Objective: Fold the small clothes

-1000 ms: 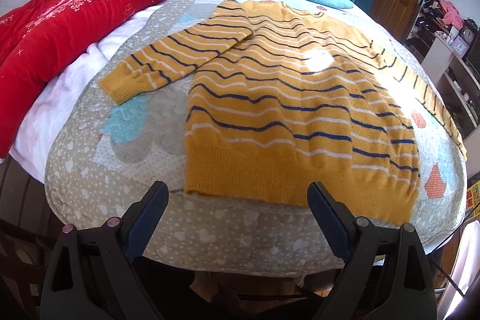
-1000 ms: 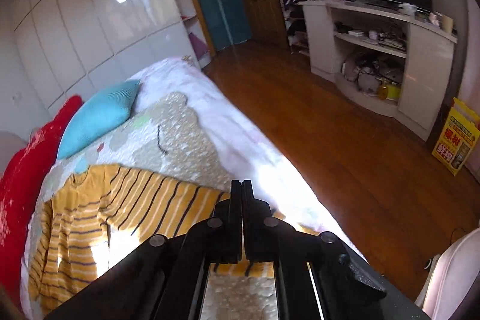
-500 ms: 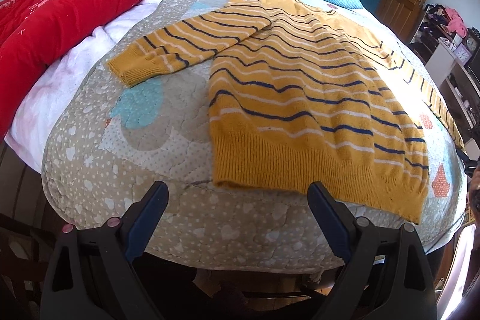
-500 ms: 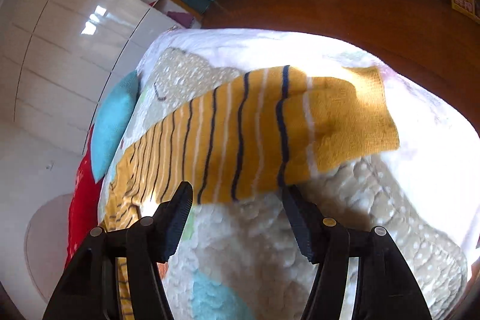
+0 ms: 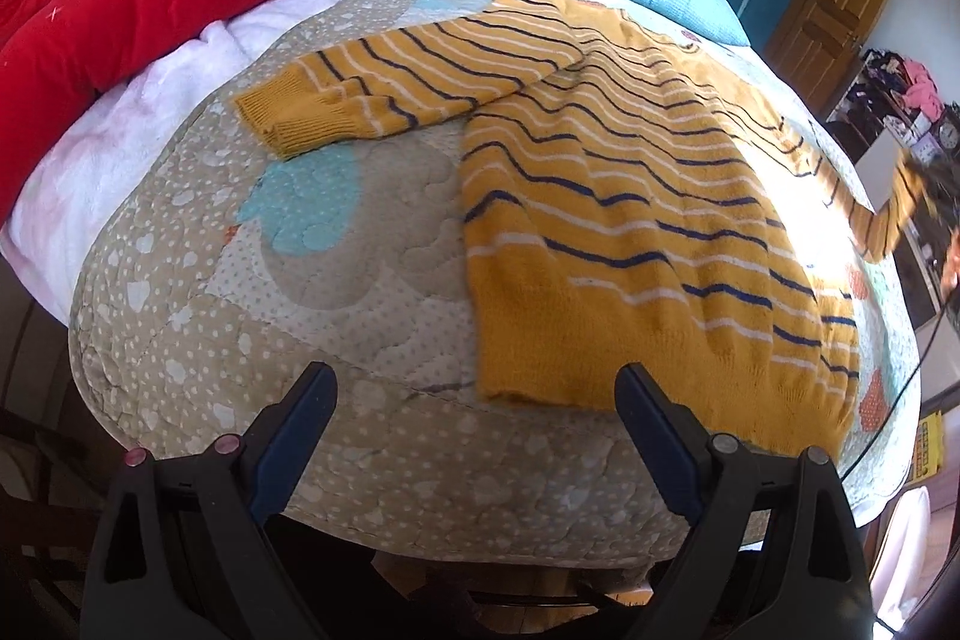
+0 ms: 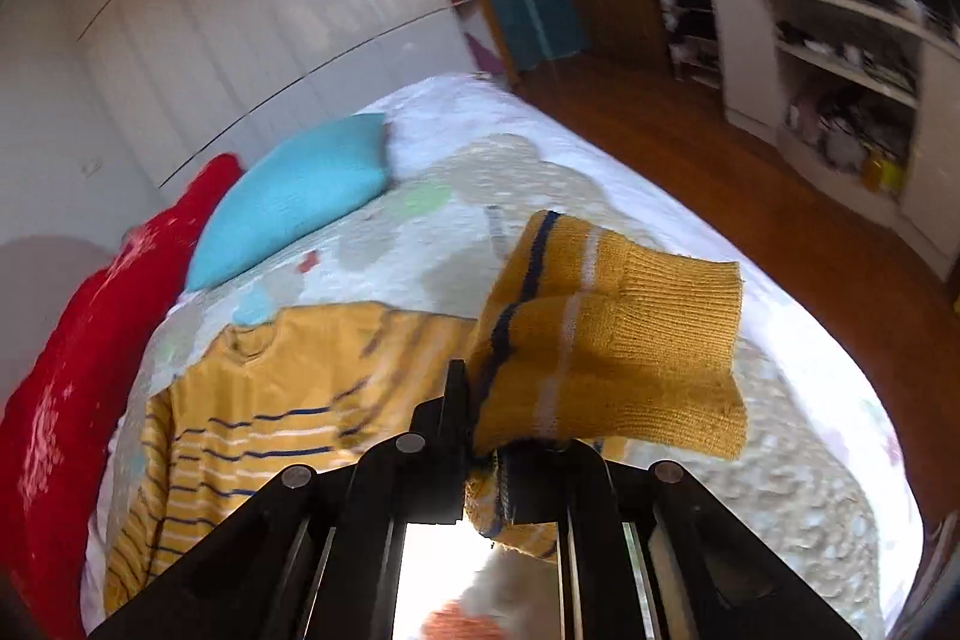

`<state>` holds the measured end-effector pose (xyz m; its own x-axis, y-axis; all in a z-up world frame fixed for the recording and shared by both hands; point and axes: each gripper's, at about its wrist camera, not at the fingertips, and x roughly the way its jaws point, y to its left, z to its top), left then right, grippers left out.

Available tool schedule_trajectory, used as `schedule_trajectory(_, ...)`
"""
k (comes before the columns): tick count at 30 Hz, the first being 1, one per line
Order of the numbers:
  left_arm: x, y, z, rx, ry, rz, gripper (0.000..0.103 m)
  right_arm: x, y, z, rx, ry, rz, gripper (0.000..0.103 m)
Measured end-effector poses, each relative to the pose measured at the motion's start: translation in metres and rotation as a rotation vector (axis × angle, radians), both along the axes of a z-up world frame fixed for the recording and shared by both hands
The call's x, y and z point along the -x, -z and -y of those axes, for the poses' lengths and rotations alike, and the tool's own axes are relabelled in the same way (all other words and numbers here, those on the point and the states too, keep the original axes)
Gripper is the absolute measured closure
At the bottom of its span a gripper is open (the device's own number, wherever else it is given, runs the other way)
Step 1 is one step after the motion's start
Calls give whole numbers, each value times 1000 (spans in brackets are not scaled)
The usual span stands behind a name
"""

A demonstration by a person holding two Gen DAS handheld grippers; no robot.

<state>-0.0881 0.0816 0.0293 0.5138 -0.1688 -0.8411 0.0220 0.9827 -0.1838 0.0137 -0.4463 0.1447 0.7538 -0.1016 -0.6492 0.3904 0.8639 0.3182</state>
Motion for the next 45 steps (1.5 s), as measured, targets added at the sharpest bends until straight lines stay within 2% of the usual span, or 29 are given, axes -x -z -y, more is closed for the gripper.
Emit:
schedule_trajectory(3,1,2,-15,13,-28,3,10,-63,-11,-86,64,-191,-2,94)
schedule_trajectory(7,4,5,-39,26,-86,2,10,-126,4,-204,110,-406,-36,94)
schedule_trajectory(11,5,15,-67,38,-160,-23,10,-170,42,-299,188,-552,-116,95)
schedule_trajectory(13,7,20,-78,53,-187,-36,10,-185,69,-334,219,-609,-178,95)
schedule_trajectory(15,9,23,-89,65,-208,-40,10,-198,92,-358,281,-641,-236,90)
schedule_trajectory(17,12,23,-98,76,-225,-34,10,-198,104,-375,321,-674,-261,88)
schedule_trajectory(20,14,21,-107,92,-247,-20,10,-190,105,-389,320,-723,-256,86)
schedule_trajectory(21,15,20,-109,98,-254,-16,10,-188,102,-392,298,-742,-247,84)
schedule_trajectory(23,15,18,-115,105,-271,-8,10,-183,92,-389,234,-755,-221,68)
schedule_trajectory(25,17,15,-122,106,-288,4,10,-176,81,-386,171,-754,-204,64)
schedule_trajectory(27,19,12,-131,107,-320,16,10,-162,71,-393,158,-785,-195,64)
schedule_trajectory(32,27,11,-166,119,-432,22,10,-99,59,-447,212,-1029,-168,40)
schedule_trajectory(34,32,11,-177,117,-466,23,10,-71,64,-475,252,-1144,-166,37)
schedule_trajectory(37,40,12,-185,121,-490,26,10,-35,82,-517,394,-1294,-164,34)
schedule_trajectory(40,43,15,-189,130,-493,23,10,-17,107,-551,594,-1335,-150,34)
schedule_trajectory(41,45,16,-190,135,-493,22,10,-18,115,-558,638,-1327,-147,38)
schedule_trajectory(42,45,17,-192,141,-494,22,10,-22,121,-562,661,-1314,-151,48)
schedule_trajectory(43,46,18,-194,148,-497,24,10,-28,125,-566,653,-1299,-169,85)
schedule_trajectory(44,48,18,-195,151,-500,26,10,-36,128,-570,637,-1272,-194,93)
schedule_trajectory(45,50,18,-196,151,-502,28,10,-43,127,-574,626,-1244,-192,93)
